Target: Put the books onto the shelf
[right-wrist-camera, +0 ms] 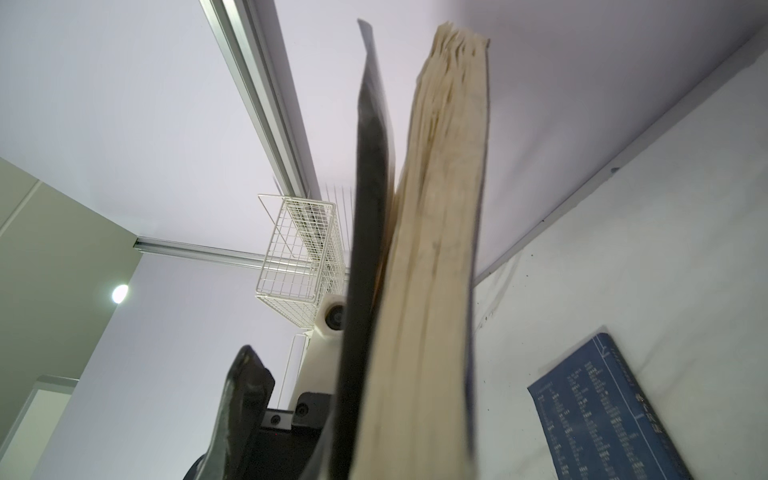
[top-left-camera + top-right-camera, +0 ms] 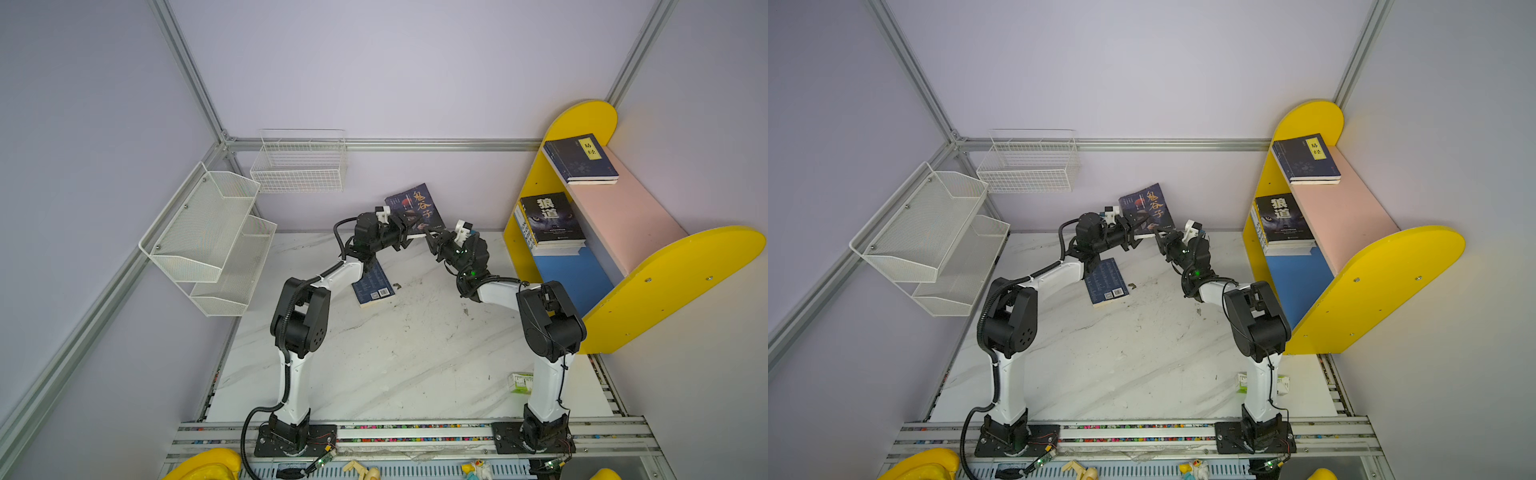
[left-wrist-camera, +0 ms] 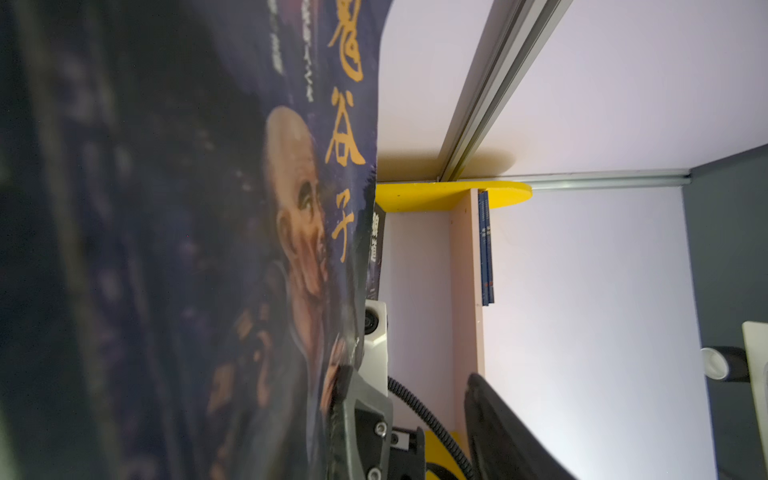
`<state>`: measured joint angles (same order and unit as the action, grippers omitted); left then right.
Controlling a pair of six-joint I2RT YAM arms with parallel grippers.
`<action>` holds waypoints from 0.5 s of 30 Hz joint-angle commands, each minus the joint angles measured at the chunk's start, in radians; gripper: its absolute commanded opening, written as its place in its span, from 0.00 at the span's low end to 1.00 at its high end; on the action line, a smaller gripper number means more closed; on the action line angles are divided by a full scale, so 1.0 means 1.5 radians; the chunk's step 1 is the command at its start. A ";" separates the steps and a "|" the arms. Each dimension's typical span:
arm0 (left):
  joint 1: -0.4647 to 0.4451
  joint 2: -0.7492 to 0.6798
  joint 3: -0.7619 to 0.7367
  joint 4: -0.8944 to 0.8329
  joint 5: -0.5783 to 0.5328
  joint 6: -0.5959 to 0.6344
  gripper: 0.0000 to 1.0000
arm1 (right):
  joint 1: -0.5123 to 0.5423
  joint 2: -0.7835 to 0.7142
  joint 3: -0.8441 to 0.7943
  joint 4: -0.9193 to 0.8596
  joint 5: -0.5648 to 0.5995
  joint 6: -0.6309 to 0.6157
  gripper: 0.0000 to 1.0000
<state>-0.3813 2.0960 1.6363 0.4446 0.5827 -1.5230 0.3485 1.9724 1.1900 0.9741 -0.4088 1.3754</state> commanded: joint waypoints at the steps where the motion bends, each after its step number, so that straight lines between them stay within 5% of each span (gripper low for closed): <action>1: 0.032 -0.052 -0.012 0.052 0.005 0.036 0.70 | -0.043 -0.064 -0.009 0.007 -0.116 -0.006 0.04; 8: 0.043 -0.026 0.024 0.026 0.013 0.059 0.65 | -0.075 -0.081 -0.003 0.038 -0.286 0.033 0.04; 15: 0.044 -0.011 0.041 0.037 0.015 0.048 0.36 | -0.084 -0.073 0.018 0.038 -0.338 0.039 0.05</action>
<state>-0.3103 2.0964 1.6379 0.4297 0.5949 -1.4696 0.2211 1.9087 1.1713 0.9478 -0.8093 1.4082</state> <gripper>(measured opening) 0.378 0.178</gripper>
